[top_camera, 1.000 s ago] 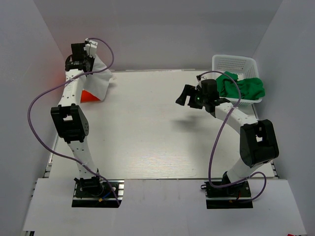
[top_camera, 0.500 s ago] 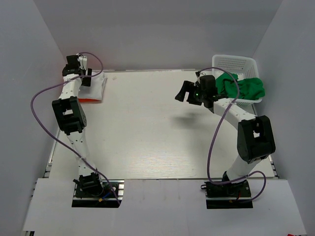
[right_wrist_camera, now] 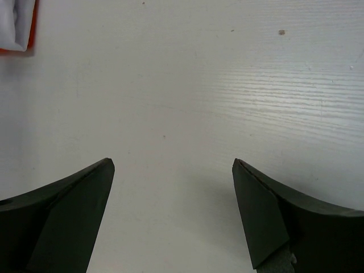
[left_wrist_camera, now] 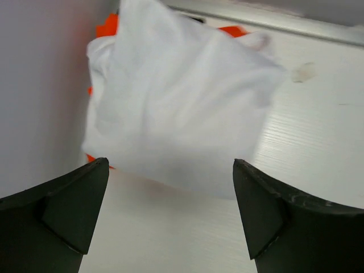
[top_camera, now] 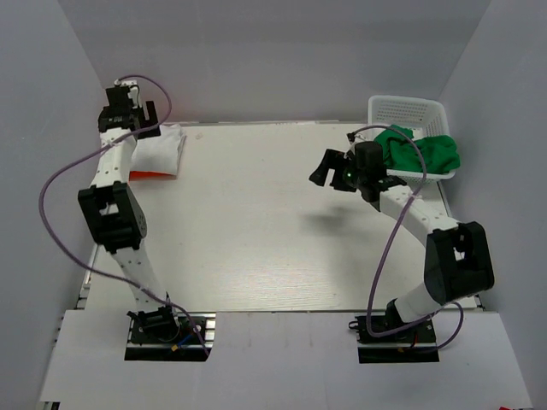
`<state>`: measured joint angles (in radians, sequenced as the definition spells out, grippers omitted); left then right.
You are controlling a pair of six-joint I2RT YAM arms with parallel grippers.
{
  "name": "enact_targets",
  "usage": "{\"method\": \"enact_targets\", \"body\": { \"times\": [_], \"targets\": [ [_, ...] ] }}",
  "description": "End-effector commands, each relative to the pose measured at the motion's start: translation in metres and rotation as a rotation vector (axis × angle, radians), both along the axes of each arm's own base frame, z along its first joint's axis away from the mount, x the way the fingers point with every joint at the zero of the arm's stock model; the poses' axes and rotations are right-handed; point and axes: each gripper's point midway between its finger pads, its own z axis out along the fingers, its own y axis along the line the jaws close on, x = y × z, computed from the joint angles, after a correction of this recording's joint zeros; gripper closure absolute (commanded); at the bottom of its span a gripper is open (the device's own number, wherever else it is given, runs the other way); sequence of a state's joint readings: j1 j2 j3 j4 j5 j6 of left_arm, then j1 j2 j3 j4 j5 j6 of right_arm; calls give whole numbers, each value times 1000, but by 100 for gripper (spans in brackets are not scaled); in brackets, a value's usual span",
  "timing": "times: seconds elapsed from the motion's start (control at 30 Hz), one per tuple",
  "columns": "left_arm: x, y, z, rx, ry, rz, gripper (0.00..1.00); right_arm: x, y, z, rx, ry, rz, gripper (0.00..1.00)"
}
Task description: Fold and stack the t-shirts
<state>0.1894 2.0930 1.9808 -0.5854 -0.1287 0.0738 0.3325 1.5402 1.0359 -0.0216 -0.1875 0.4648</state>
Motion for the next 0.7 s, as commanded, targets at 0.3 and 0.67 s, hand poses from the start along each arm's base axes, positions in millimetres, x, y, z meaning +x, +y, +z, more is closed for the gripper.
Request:
{"method": "enact_targets", "body": {
  "times": [0.3,0.67],
  "targets": [
    [-190,-233,4,-618,-312,-393,0,-46,-20,-13,35,-82,-45,10],
    [-229,-248,-25,-627,-284,-378,0,-69,-24,-11,90,-182,-36,10]
  ]
}}
